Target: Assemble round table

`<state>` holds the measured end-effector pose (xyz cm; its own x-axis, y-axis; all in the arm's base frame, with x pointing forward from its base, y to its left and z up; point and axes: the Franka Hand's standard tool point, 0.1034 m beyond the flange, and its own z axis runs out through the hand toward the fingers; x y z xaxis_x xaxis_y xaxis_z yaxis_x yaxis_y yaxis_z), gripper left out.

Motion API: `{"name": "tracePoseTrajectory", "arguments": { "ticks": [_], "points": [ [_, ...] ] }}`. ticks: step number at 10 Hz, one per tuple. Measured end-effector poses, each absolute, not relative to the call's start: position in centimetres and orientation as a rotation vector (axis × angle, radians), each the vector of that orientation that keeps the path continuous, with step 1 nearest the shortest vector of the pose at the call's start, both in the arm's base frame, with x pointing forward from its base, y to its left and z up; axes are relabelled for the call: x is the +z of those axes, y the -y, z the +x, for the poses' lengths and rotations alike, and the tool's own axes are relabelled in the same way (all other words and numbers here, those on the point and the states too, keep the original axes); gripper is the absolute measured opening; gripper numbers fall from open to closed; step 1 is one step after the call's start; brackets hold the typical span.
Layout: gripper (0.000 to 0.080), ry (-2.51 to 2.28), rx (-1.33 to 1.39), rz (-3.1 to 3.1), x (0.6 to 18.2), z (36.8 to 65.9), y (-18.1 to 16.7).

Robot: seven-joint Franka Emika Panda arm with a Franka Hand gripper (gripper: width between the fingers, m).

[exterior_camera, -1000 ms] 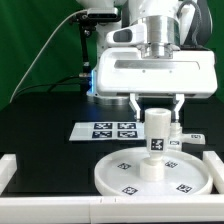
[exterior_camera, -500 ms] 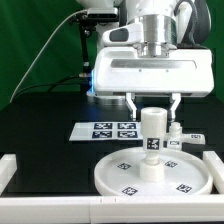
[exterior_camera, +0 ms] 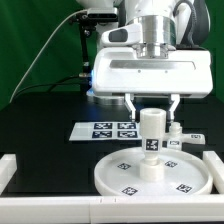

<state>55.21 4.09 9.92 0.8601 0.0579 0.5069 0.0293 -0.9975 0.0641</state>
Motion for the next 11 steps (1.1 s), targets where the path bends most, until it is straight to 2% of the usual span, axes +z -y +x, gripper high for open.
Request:
{"name": "tracePoseTrajectory", "arguments": {
  "ticks": [3,5,10,11],
  "points": [
    [0.0403,-0.072,0.794,2.981,9.4,55.0,-4.1],
    [0.0403,-0.078,0.783,2.977,8.4,54.8,-4.0],
    [0.0403,-0.085,0.813,2.964,8.4,55.2,-4.0],
    [0.0487,-0.085,0.798,2.969,8.2,55.0,-4.0]
  ]
}}
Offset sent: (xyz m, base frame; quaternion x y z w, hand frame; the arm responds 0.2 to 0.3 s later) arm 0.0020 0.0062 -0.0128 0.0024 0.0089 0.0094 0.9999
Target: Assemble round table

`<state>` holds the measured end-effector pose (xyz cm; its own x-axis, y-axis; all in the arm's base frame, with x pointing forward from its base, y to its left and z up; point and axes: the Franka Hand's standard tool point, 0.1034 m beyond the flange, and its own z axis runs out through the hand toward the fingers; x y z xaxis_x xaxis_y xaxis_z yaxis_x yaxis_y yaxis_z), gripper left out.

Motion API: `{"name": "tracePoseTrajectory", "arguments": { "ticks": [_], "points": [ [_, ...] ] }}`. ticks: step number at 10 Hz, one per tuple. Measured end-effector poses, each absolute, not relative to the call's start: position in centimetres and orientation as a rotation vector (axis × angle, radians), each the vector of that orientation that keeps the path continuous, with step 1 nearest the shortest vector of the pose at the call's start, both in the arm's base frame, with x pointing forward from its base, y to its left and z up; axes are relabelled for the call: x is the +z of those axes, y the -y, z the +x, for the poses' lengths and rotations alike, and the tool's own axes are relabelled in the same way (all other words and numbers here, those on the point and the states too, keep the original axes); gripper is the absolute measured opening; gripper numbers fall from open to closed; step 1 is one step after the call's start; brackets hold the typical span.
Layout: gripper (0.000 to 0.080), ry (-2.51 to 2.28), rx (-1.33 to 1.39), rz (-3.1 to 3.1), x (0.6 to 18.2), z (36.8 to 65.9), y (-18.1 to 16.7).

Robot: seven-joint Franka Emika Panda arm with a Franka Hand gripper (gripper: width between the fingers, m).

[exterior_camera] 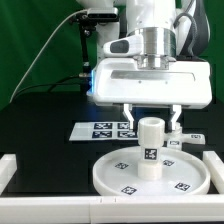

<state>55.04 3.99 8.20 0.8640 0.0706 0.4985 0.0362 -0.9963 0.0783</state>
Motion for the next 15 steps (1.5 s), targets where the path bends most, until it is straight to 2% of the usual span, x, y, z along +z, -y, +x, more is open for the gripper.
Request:
{"name": "tracePoseTrajectory", "arguments": {
  "ticks": [1,2,4,7,9,14,15],
  "points": [
    [0.0601,-0.085,0.798,2.969,8.2,55.0,-4.0],
    [0.0601,-0.089,0.753,2.983,8.0,54.9,-3.9],
    [0.0646,-0.037,0.623,3.048,9.5,55.2,-3.4],
    [0.0649,0.017,0.241,3.162,9.9,56.0,-4.6],
    [0.0649,0.019,0.014,3.182,9.2,56.1,-5.2],
    [0.0649,0.041,0.008,3.171,8.4,56.3,-4.3],
    [0.0554,0.061,0.007,3.171,8.4,56.3,-4.3]
  ]
}}
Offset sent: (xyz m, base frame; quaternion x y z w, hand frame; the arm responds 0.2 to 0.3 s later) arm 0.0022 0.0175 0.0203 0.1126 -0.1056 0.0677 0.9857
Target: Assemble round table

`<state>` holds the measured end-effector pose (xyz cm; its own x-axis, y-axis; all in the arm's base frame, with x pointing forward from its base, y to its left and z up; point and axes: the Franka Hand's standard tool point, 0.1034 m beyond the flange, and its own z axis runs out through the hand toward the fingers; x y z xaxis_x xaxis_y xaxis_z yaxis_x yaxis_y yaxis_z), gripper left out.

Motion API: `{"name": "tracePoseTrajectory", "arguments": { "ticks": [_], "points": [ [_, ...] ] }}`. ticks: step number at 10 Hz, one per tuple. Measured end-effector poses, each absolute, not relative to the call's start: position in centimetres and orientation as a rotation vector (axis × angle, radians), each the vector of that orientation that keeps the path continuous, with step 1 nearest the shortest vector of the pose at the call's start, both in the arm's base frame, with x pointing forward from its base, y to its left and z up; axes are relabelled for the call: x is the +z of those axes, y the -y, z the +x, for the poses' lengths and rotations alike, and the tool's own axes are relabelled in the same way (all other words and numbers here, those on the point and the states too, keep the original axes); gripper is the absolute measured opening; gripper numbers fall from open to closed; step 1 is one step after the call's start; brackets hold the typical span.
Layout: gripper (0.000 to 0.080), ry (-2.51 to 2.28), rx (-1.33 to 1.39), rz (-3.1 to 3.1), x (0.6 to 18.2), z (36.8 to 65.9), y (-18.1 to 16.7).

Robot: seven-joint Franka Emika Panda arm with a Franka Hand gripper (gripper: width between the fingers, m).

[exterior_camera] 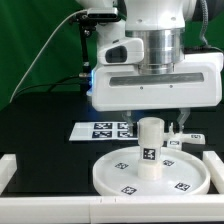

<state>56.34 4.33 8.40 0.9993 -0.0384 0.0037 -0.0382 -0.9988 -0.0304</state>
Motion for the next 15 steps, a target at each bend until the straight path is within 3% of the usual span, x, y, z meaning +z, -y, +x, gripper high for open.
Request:
{"name": "tracePoseTrajectory", "arguments": {
  "ticks": [1,7,11,14,15],
  "points": [
    [0.0418,-0.059,-0.007,-3.111,8.40,56.34,-4.32],
    [0.0409,-0.745,-0.072,-3.017,8.23,56.66,-4.10],
    [0.0409,-1.603,-0.033,-2.576,8.06,56.44,-3.66],
    [0.0409,-1.890,0.000,-2.326,8.03,56.28,-3.64],
    [0.0475,-1.928,0.007,-2.291,8.03,56.28,-3.78]
  ]
}}
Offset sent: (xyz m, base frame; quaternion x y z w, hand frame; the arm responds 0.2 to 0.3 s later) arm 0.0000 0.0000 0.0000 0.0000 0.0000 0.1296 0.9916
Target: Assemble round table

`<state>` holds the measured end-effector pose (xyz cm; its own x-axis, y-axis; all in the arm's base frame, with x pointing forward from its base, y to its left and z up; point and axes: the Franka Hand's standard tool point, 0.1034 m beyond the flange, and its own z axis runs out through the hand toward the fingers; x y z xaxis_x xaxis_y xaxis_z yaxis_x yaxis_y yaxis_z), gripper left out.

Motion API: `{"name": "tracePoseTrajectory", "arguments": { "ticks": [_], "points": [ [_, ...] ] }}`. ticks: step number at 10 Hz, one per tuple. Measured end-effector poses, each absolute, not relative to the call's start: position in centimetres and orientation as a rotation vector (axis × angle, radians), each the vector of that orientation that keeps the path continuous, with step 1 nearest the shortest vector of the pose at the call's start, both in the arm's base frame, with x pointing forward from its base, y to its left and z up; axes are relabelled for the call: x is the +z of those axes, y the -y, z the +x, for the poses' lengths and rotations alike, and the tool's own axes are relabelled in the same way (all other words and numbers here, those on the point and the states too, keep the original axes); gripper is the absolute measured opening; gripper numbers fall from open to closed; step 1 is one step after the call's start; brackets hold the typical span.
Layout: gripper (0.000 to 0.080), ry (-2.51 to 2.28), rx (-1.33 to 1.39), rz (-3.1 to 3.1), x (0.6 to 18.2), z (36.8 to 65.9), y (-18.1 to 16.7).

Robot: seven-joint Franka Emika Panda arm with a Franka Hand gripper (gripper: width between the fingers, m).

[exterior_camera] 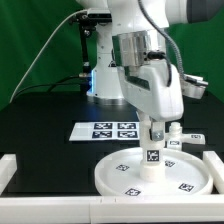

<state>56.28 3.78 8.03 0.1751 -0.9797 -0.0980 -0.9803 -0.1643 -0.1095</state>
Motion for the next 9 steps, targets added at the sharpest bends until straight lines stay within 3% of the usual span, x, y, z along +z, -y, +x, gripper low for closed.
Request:
{"name": "tracePoseTrajectory", "arguments": {
  "ticks": [1,2,5,9],
  "points": [
    [0.0475,-1.899,0.005,-2.316,7.98,56.26,-3.80],
    [0.0620,-1.845,0.000,-2.359,7.98,56.26,-3.80],
    [0.0647,-1.247,-0.011,-2.729,7.96,56.08,-4.13],
    [0.0649,-0.893,-0.038,-2.867,7.93,56.09,-4.05]
  ]
}}
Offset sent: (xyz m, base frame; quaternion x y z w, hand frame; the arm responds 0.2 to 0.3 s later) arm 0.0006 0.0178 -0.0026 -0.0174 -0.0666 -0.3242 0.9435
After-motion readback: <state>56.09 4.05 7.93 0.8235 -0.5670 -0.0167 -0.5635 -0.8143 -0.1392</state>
